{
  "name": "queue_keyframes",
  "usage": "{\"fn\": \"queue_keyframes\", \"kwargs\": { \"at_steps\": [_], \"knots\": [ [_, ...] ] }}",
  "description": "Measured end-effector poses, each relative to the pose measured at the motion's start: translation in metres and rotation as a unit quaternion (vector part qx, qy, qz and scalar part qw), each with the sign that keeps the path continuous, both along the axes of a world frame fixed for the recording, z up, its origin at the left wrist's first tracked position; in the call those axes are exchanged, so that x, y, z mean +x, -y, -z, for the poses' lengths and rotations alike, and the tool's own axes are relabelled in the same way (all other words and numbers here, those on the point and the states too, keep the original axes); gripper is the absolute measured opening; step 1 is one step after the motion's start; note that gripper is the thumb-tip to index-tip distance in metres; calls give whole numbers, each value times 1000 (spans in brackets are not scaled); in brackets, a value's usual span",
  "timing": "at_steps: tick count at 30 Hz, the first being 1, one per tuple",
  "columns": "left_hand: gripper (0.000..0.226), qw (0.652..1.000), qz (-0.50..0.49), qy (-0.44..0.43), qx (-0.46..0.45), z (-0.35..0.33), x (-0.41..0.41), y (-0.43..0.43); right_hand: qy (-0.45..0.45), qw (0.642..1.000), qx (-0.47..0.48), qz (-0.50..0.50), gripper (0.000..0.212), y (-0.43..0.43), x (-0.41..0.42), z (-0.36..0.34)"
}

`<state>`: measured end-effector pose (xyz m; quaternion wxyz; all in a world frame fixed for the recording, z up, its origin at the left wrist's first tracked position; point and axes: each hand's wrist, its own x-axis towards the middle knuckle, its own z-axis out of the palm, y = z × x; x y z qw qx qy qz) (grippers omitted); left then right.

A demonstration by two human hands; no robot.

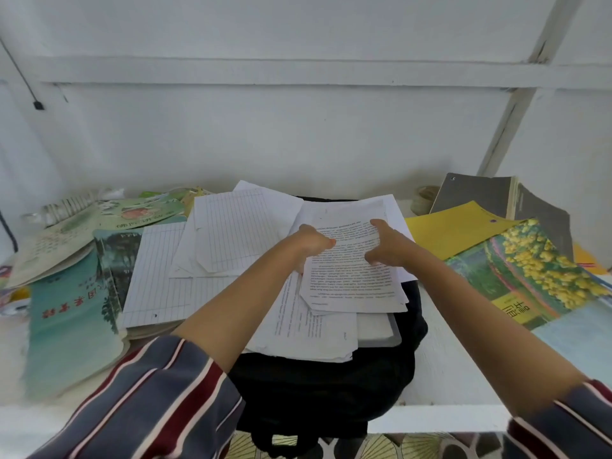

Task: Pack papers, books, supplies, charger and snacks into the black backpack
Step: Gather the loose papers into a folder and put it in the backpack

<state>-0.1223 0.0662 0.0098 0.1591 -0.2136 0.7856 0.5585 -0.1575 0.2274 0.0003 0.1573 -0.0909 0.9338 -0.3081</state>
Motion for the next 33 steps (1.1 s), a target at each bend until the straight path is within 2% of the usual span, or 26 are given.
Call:
{"fn": "queue_keyframes", "kwargs": {
  "at_steps": [3,6,13,16,19,20,22,24,25,26,28,29,33],
  "knots": [
    [39,998,-23,-13,59,-5,7,0,18,995,-96,21,82,-1,3,-2],
    [39,994,-48,-24,97,-3,11,-1,22,982,-178,56,78,-5,5,-3],
    [39,993,-57,-55,88,-2,13,-3,65,945,-306,99,68,-18,10,-8],
    [39,990,-69,-59,105,-6,17,-2,117,917,-370,98,65,-27,8,-12],
    [47,978,-83,-109,157,-10,25,-1,136,869,-471,63,59,-31,7,-23],
    [57,974,-93,-125,162,-10,27,0,126,856,-499,46,58,-31,7,-28],
    [93,969,-112,-141,167,-10,29,7,90,837,-539,0,57,-29,9,-41],
    [111,962,-100,-159,199,-17,37,13,41,823,-565,-52,59,-25,11,-52],
    [108,957,-76,-185,211,-19,40,17,16,816,-573,-75,60,-21,12,-56],
    [94,950,-52,-224,212,-21,44,19,-11,811,-577,-92,62,-17,13,-57],
    [62,935,-45,-306,171,-28,50,21,-70,809,-573,-106,66,-7,16,-57],
    [57,928,-54,-342,137,-31,53,22,-99,809,-570,-108,67,-2,17,-54],
    [74,903,-72,-424,-7,-20,58,34,-188,822,-519,-136,66,14,22,-34]
  ]
}}
